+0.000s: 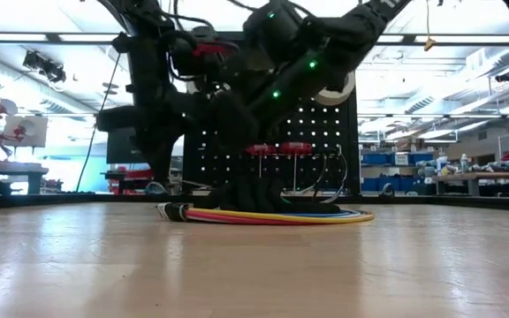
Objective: Hang tools onto peg board
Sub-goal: Hang the red allen wrench on the peg board
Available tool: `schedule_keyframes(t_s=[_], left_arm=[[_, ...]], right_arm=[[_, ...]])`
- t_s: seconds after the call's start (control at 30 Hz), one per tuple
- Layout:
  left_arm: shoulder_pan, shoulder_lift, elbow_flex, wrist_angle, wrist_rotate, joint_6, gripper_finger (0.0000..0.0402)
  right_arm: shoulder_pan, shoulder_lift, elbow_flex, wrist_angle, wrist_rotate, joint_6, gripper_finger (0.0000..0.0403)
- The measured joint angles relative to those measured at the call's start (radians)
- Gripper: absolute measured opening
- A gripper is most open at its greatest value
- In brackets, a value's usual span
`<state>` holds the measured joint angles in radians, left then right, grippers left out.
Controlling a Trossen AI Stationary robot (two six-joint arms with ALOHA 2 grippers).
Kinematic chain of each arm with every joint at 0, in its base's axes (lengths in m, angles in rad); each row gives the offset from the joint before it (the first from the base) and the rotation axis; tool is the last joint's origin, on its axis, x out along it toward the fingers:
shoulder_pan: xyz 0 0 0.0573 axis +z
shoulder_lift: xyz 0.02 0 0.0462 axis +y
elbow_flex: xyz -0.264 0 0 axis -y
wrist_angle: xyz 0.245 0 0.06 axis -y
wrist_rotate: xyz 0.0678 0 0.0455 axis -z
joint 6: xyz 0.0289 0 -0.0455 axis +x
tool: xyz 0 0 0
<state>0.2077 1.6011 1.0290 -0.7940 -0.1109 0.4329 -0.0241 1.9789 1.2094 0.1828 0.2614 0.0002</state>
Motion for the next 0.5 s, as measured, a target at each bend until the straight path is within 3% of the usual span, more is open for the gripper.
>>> schedule_keyframes(t_s=[0.23, 0.5], left_arm=[[0.0, -0.04, 0.001, 0.025, -0.004, -0.019, 0.0], [-0.001, -0.041, 0.001, 0.041, 0.0, -0.025, 0.0]], right_arm=[[-0.026, 0.049, 0.05, -0.044, -0.093, -0.002, 0.0124], [-0.046, 0.067, 0.047, -0.108, -0.099, -0.002, 0.011]])
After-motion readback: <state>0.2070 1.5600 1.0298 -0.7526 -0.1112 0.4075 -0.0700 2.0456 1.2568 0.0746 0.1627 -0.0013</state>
